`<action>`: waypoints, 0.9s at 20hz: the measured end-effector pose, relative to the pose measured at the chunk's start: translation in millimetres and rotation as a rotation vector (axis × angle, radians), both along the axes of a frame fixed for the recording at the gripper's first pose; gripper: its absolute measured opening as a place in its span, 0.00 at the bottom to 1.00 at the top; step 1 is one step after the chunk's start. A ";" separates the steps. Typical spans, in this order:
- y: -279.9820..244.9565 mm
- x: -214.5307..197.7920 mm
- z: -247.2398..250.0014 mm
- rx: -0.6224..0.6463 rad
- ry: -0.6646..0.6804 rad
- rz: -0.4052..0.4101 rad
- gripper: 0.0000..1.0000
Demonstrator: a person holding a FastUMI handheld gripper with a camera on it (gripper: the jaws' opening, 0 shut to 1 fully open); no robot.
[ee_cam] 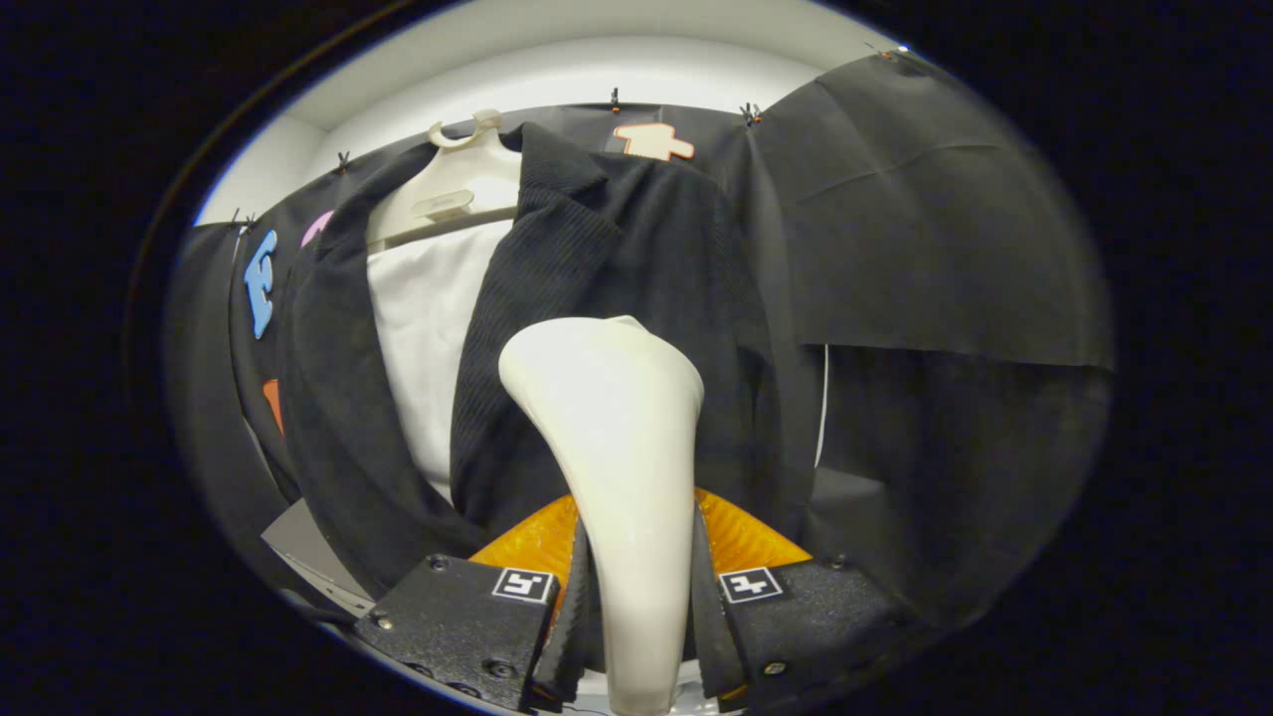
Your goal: Iron the clothes twice with a garment steamer, once on the left side and once on the right side.
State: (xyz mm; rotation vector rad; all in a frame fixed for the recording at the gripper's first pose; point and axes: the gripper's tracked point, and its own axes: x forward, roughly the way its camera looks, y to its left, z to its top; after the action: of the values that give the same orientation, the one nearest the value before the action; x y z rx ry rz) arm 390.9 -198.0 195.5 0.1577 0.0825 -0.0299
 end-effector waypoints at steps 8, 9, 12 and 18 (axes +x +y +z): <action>10.9 -3.9 -54.0 -0.037 0.058 -0.015 0.47; 12.0 -4.6 -61.0 -0.045 0.065 -0.019 0.47; 13.9 -4.5 -80.9 -0.051 0.093 -0.024 0.47; 12.5 -1.4 -112.1 -0.096 0.125 -0.044 0.47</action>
State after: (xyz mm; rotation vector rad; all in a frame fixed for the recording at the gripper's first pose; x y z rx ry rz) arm 389.6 -185.5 83.5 0.0614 0.2021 -0.0877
